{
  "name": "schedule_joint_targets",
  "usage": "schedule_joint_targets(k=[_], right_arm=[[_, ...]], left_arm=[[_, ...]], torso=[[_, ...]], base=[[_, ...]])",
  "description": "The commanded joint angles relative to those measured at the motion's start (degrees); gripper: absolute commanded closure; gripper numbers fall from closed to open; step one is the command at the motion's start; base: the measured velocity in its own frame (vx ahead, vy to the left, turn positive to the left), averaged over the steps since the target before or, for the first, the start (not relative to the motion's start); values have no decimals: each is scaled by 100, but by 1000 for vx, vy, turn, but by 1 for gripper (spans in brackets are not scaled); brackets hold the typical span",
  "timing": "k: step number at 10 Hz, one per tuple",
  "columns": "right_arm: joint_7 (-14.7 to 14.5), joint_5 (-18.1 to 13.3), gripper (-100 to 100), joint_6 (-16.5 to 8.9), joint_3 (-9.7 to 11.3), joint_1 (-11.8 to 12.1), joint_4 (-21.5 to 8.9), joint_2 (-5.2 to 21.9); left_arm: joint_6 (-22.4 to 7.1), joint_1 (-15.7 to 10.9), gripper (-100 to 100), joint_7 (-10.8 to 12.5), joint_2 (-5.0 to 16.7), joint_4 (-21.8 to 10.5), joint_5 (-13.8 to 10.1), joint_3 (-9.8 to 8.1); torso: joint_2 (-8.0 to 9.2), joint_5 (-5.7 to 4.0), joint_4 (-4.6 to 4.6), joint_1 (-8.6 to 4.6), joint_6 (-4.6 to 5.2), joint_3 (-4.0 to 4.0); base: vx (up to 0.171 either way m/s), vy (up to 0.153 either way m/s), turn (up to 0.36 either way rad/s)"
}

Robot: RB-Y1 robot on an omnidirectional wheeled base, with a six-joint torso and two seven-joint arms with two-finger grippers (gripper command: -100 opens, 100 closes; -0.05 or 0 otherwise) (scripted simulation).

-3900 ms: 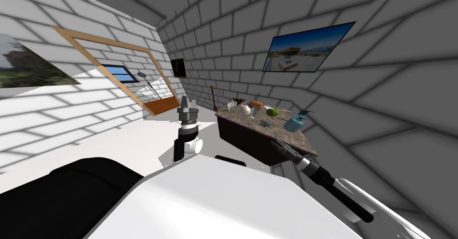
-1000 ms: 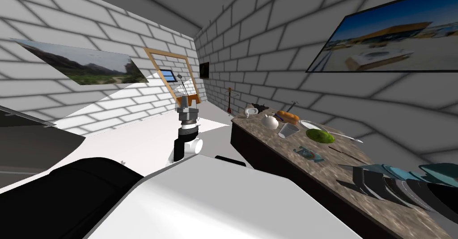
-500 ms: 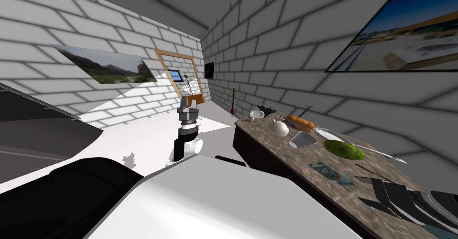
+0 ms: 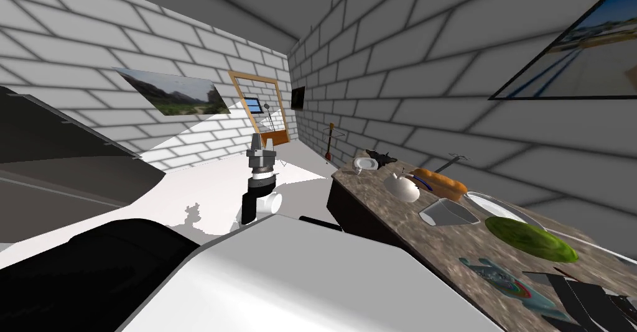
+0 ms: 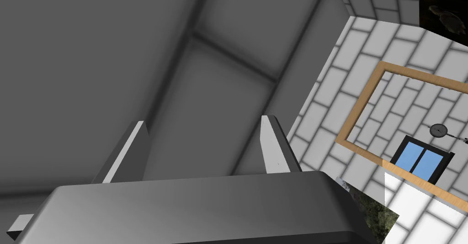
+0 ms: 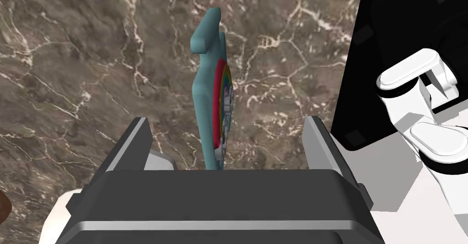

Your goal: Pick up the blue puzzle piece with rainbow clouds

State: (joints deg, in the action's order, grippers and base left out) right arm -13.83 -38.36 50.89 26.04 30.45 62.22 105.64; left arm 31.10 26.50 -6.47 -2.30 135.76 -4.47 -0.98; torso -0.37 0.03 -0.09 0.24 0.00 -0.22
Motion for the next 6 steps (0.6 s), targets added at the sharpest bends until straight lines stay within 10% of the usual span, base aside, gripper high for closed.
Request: schedule_joint_targets(k=[1,4,5,6], right_arm=[[53,-206,-100,89,98,-86,-61,-45],[18,-224,-100,90,213,-9,-36,-19],[31,-242,0,101,216,-18,-40,-24],[-11,-291,-100,-24,258,13,-85,-220]], left_arm=[[0,0,0,0,0,0,0,0],[0,0,0,0,0,0,0,-1],[0,0,0,0,0,0,0,-1],[0,0,0,0,0,0,0,-1]], torso=[[0,0,0,0,0,0],[11,-2,2,-5,6,6],[28,-2,6,-8,7,15],[39,-2,9,-10,8,22]], base=[[100,21,96],[70,15,59],[7,1,1],[16,-5,79]])
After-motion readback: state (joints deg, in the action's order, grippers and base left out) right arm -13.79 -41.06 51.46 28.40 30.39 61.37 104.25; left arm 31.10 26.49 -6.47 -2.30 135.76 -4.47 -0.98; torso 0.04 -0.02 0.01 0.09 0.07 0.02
